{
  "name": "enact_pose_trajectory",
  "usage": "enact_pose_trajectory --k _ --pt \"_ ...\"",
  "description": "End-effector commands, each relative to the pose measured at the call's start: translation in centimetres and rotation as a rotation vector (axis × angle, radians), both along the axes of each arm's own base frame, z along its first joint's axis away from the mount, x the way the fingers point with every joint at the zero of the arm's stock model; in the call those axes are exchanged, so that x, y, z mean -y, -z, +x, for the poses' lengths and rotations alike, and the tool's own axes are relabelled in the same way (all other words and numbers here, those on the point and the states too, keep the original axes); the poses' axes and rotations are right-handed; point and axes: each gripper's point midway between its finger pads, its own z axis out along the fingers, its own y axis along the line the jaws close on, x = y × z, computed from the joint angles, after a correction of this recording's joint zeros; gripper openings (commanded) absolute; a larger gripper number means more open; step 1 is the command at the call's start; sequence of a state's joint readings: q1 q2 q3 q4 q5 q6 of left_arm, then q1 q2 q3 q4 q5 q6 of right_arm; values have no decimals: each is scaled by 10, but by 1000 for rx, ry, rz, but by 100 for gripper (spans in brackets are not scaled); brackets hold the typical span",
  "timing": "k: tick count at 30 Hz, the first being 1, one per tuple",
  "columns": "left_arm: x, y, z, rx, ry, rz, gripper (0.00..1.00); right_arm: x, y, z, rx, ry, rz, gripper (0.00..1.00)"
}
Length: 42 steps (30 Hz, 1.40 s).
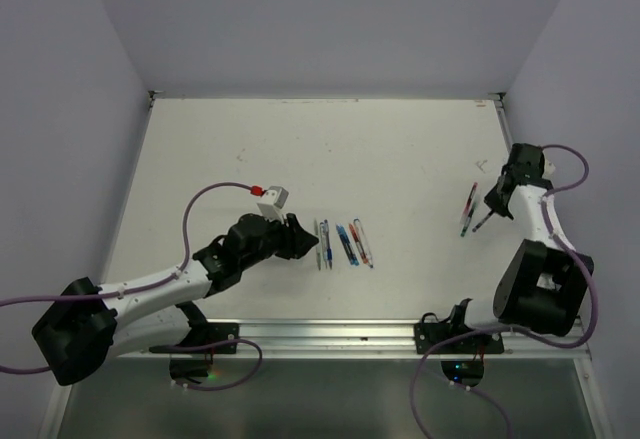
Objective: Open the pen caps
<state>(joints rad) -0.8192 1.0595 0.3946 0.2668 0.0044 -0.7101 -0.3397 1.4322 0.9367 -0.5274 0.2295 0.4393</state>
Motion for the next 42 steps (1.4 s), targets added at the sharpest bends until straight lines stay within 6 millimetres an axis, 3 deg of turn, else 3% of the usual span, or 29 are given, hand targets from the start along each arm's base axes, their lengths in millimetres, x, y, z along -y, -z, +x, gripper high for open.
enact_pose_trajectory --k 1,3,5,7,8,10,13,16,18,19,23,32,42 --pt "7 -15 4 26 19 -15 47 -23 -82 21 170 -85 -62 0" --pt "12 -21 4 26 36 -25 47 -55 -98 28 216 -213 -20 0" --pt "18 -27 4 32 68 -27 48 -105 -105 38 246 -409 48 0" --pt "27 -41 8 49 99 -28 48 -175 -99 39 252 -653 193 0" --pt "35 -51 9 55 124 -38 48 -198 -96 36 251 -743 233 0" --pt "40 -59 11 68 142 -40 48 -261 -88 19 261 -955 357 0" --pt "42 -75 18 85 118 -57 48 -326 -84 -11 323 -1180 504 0" --pt "37 -94 24 98 61 -104 50 -366 -87 -36 409 -1302 644 0" --pt "35 -99 23 91 40 -136 50 -379 -81 -51 419 -1318 734 0" --pt "34 -102 22 74 22 -170 50 -388 -91 -53 478 -1361 773 0" --pt "31 -111 14 65 11 -272 50 -403 -92 -73 491 -1428 867 0" --pt "35 -96 8 -3 15 -344 43 -406 -124 -96 639 -1505 962 0" --pt "40 -112 13 0 2 -410 45 -407 -133 -104 660 -1547 987 0"
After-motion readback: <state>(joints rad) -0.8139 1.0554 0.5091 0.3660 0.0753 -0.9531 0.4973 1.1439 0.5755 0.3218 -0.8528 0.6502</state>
